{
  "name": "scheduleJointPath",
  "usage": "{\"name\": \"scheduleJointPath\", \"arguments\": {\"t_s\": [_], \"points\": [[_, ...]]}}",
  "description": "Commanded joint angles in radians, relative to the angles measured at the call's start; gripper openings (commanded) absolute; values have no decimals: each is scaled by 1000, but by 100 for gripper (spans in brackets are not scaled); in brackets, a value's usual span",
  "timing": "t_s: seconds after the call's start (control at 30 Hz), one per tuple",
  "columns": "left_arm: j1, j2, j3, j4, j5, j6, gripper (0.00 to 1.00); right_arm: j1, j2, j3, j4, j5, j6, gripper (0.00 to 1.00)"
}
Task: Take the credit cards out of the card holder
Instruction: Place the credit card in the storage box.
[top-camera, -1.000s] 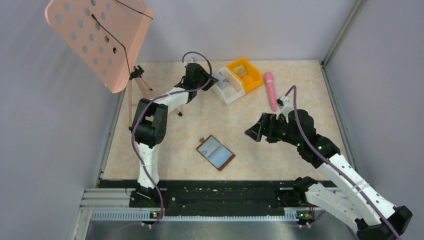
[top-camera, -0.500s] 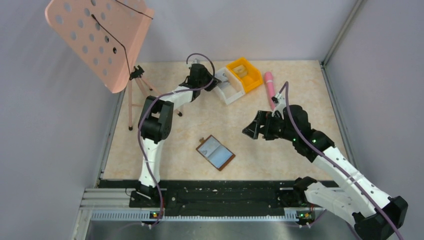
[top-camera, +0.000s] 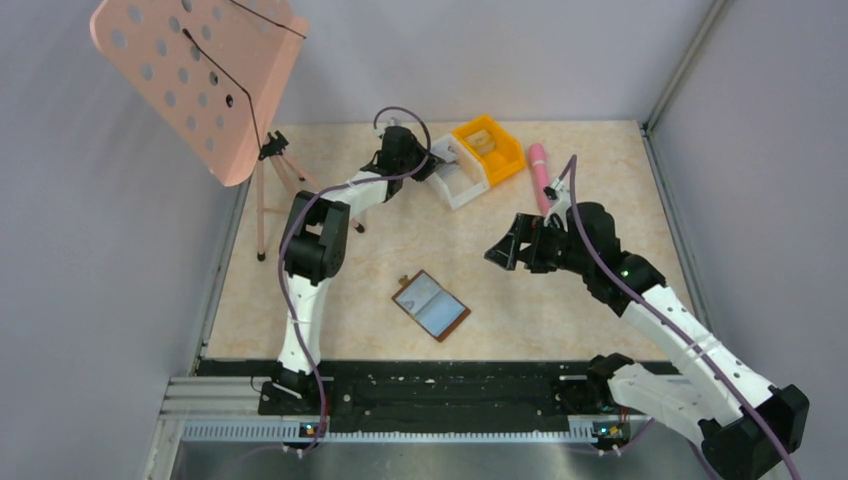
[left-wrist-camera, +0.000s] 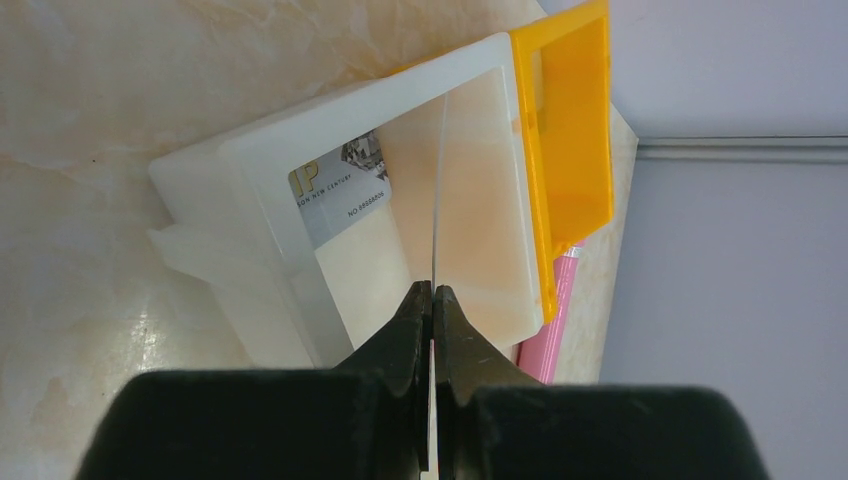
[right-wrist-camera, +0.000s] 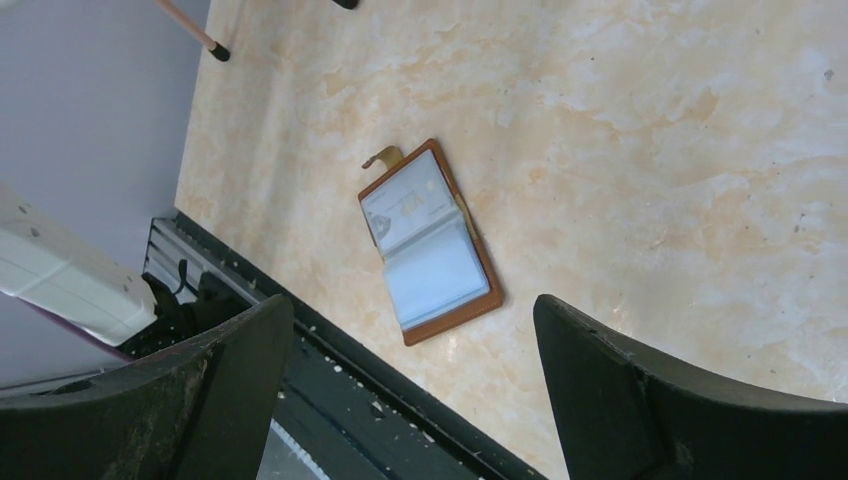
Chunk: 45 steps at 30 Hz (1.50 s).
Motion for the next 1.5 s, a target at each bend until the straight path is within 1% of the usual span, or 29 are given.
{"name": "scheduleJointPath", "arguments": {"t_s": [0.0,0.1,0.17,0.3,0.43,0.6,0.77,0.87,0.97,1.0,1.13,1.47], "points": [[4,13,38,22,-51,-22,0,-31,-23,55,36,-24,-9,90],[5,16,45,18,-64,-54,0,-36,-25,60,34,-28,-7,90],[4,11,50,-11,-90,-79,0,-39,-25,59,33,-31,-2,90],[0,-8,44,-16,-136,-100,0,-40,-15,67,34,-37,-1,90],[-3,-10,50,-18,-140,-121,0,-42,-15,55,34,-17,-4,90],[-3,-6,50,-22,-146,-136,0,-49,-6,52,35,-30,1,90],[-4,24,86,-46,-131,-110,9,-50,-15,58,33,-30,3,90],[-4,39,113,-54,-108,-112,12,-51,-21,66,33,-33,7,90],[-8,43,129,-62,-102,-109,21,-52,-24,79,33,-38,14,90],[-9,45,140,-73,-98,-104,23,-52,-25,83,34,-42,16,90],[-8,45,171,-104,-103,-82,24,-53,-36,97,32,-52,24,90],[-9,21,172,-122,-117,-61,25,-53,-73,81,32,-67,43,90]]}}
